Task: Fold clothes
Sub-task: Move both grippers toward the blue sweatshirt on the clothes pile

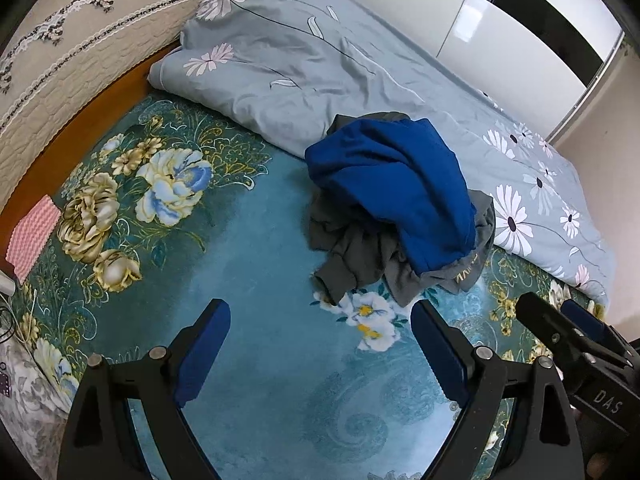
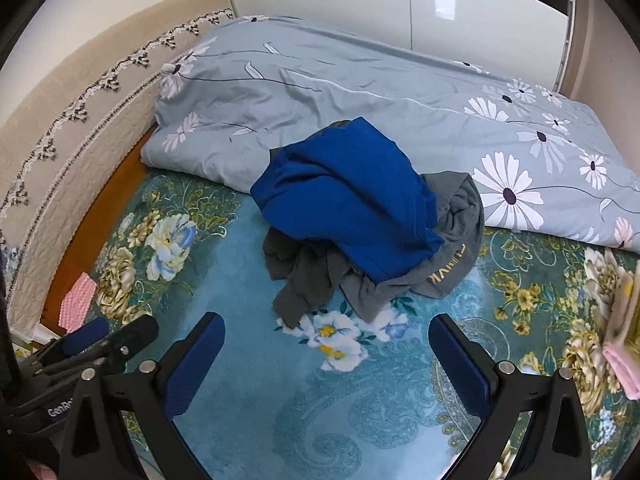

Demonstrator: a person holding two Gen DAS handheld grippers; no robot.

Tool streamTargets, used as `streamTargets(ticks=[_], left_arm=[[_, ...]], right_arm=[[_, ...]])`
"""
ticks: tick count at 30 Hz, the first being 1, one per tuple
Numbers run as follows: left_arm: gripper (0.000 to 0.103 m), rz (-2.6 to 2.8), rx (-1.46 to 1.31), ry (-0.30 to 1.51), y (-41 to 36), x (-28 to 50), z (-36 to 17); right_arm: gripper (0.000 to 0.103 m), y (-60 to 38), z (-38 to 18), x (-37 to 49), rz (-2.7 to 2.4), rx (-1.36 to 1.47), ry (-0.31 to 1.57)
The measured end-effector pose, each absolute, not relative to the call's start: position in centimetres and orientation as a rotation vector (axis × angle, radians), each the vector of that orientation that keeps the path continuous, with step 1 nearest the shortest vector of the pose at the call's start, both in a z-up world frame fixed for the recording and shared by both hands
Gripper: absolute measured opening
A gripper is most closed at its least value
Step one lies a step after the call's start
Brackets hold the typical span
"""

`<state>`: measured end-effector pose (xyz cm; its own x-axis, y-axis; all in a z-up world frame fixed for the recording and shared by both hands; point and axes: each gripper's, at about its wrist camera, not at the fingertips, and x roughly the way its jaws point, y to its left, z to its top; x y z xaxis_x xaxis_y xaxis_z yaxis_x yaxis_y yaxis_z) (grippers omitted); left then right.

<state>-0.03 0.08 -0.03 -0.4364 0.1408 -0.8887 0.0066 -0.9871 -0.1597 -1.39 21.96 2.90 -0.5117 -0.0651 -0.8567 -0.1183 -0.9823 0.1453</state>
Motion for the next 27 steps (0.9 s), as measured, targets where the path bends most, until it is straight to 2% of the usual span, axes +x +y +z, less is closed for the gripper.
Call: streamTargets(ticks=[7,27], left_arm=[[0.092,2.556,-1.621,-0.18,1.5,-0.6,-0.6],[0.092,2.462,-1.767,-0.154,3.1,-3.3,-3.6]], right_arm=[[0.103,22.4,2.8,-1.3,2.692,-1.58,0.309],[0.103,23.2,0.5,-3.9,2.652,-1.607,0.219]])
